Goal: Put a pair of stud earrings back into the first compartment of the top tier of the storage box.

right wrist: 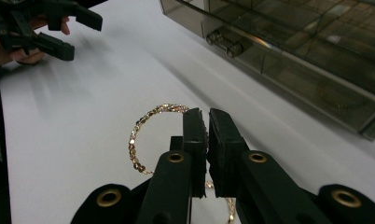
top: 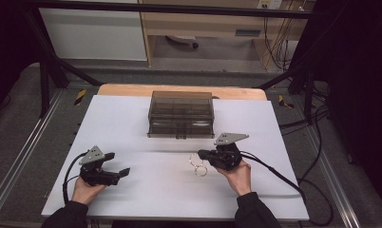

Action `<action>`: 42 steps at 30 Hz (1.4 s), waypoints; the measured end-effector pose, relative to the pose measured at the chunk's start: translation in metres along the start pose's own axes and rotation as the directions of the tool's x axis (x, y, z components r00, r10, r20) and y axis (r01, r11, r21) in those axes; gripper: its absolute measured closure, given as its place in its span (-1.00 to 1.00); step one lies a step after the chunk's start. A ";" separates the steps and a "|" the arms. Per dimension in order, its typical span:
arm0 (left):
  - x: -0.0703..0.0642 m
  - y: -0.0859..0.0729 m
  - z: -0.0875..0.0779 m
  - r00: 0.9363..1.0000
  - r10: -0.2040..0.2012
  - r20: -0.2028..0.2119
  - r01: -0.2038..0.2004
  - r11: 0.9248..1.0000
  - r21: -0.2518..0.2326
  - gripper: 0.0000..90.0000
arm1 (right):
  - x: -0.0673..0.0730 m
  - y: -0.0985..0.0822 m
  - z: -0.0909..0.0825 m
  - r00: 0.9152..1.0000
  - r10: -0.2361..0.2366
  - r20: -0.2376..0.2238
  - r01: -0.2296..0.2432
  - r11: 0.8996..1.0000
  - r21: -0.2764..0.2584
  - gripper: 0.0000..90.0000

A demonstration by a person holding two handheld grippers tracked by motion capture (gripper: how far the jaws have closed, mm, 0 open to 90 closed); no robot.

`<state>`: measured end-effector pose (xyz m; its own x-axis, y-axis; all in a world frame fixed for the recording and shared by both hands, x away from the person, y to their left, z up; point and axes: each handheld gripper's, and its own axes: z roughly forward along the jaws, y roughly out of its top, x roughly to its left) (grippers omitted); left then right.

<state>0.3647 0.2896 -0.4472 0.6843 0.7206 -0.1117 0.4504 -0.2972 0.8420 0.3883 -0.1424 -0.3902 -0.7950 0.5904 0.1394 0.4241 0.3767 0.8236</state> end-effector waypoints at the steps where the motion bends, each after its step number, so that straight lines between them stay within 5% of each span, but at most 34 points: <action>1: 0.000 0.000 0.000 1.000 0.000 0.000 0.000 1.000 0.000 -0.88 | 0.002 0.006 0.003 1.000 -0.006 -0.001 0.006 1.000 -0.008 0.91; 27: 0.000 0.000 0.000 1.000 0.002 0.004 -0.002 1.000 0.001 -0.88 | 0.014 0.074 0.046 0.998 -0.023 0.052 0.024 0.999 -0.027 0.91; 42: 0.000 0.000 0.000 1.000 0.002 0.006 -0.002 1.000 0.001 -0.88 | 0.009 0.095 0.074 0.997 -0.007 0.079 0.008 1.000 -0.024 0.91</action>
<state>0.3647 0.2897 -0.4473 0.6885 0.7164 -0.1128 0.4493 -0.2993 0.8417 0.4537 -0.0489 -0.3511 -0.7608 0.6428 0.0899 0.4069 0.3644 0.8377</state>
